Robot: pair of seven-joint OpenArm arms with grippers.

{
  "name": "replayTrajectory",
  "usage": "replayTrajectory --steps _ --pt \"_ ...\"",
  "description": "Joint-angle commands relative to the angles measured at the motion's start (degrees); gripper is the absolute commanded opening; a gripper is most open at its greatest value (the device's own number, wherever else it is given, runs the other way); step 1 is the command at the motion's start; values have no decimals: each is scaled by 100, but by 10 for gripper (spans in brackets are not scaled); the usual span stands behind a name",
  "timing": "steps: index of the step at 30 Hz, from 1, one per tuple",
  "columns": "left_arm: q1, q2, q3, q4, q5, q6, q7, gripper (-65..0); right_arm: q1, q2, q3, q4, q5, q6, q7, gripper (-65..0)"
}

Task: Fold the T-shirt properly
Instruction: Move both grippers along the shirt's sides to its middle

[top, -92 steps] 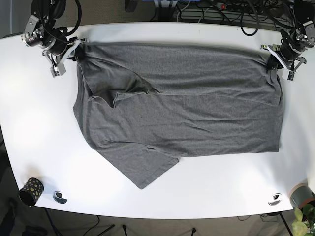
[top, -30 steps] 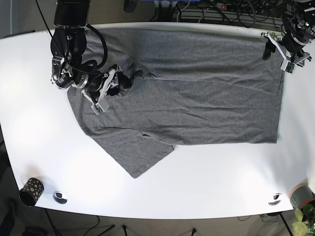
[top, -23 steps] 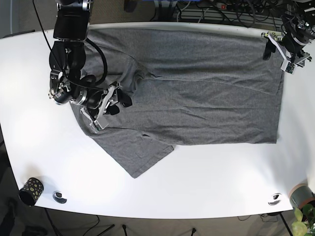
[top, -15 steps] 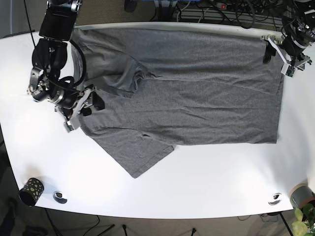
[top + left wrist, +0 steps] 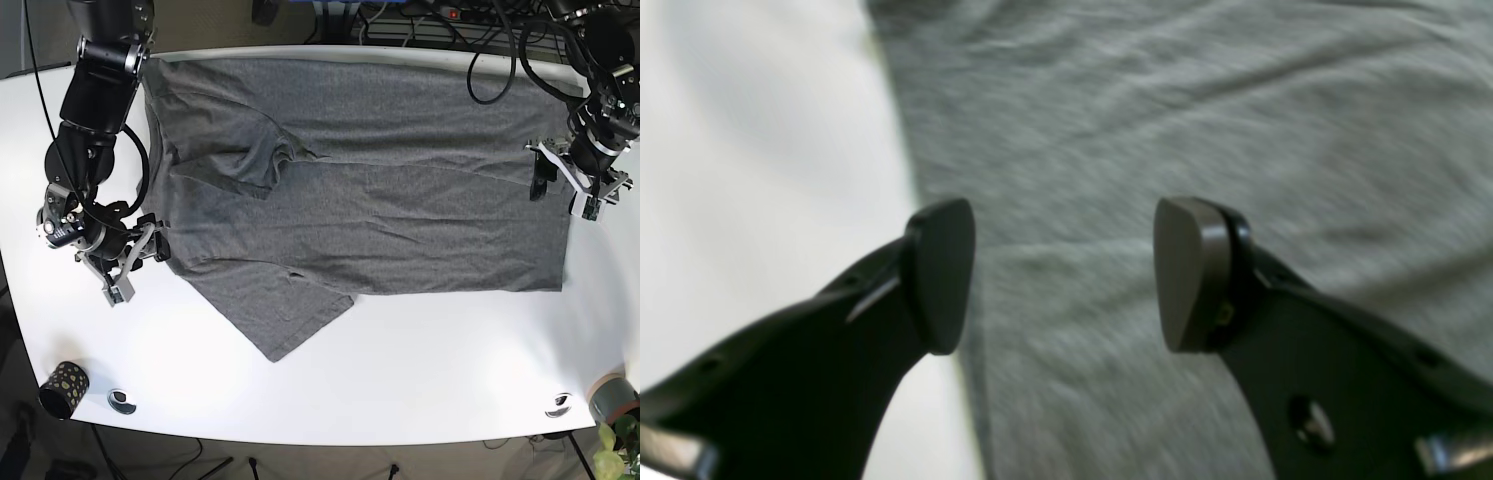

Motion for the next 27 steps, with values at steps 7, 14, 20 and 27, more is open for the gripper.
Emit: replayTrajectory --steps 7,14,20,27 --pt "-727 32 53 -217 -103 18 105 -258 882 168 -2 -1471 40 8 944 -322" --pt "-1035 32 53 -621 -103 158 96 -258 1216 168 -345 -2570 31 8 1963 -277" --pt "-1096 23 61 -797 -103 615 70 -258 1207 168 -573 -2851 31 8 2465 -217" --pt "-1228 23 53 -797 -112 659 70 -257 1058 168 -591 -3221 22 8 2931 -225"
